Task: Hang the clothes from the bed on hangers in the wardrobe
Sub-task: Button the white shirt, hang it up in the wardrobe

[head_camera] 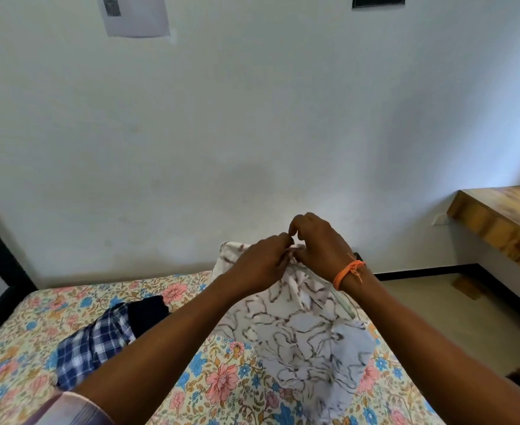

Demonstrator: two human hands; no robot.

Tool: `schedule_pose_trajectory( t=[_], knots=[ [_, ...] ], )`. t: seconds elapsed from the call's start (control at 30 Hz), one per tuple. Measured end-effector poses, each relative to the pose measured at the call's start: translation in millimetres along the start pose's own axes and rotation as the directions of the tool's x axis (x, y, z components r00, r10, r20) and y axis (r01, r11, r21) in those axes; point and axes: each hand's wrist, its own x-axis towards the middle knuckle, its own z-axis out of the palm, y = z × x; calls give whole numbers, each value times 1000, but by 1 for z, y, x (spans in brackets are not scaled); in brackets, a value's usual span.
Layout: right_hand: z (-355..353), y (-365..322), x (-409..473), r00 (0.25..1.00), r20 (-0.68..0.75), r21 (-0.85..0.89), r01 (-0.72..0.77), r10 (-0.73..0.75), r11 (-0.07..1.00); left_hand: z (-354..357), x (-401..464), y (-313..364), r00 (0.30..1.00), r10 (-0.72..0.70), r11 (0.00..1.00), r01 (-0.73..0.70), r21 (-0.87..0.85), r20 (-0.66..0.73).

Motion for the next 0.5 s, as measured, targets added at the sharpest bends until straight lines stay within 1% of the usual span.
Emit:
schedule_pose_trajectory(
  t=[0.1,0.13,0.2,0.27,0.3,0.37,0.4,0.47,0.5],
  knots=[
    [-8,3,8,999,-28,153,-20,25,988,4,-4,-4,994,-26,997,18,72,107],
    [-11,3,9,999,-31,191,-37,44,981,8,-6,-6,994,-15,994,2,111,112],
    [-17,2,12,997,-27,235,-65,74,970,14,-8,-9,999,15,989,-19,149,28],
    [-26,5,11,991,-32,342,-111,130,933,15,-8,-11,996,50,988,-38,152,-77],
    [-32,10,10,984,-40,414,-144,176,899,13,-6,-12,992,67,986,-49,158,-107],
    [-41,22,0,971,-32,488,-192,238,852,6,-4,-18,988,71,988,-50,145,-139],
    [-43,25,-8,969,9,527,-214,246,823,1,-2,-21,987,63,991,-44,123,-151],
    [-34,25,-27,964,127,658,-259,236,707,-12,5,-28,987,53,996,-42,73,-151],
    [-27,22,-35,964,152,694,-261,218,671,-19,9,-29,988,53,997,-46,54,-145]
  ],
)
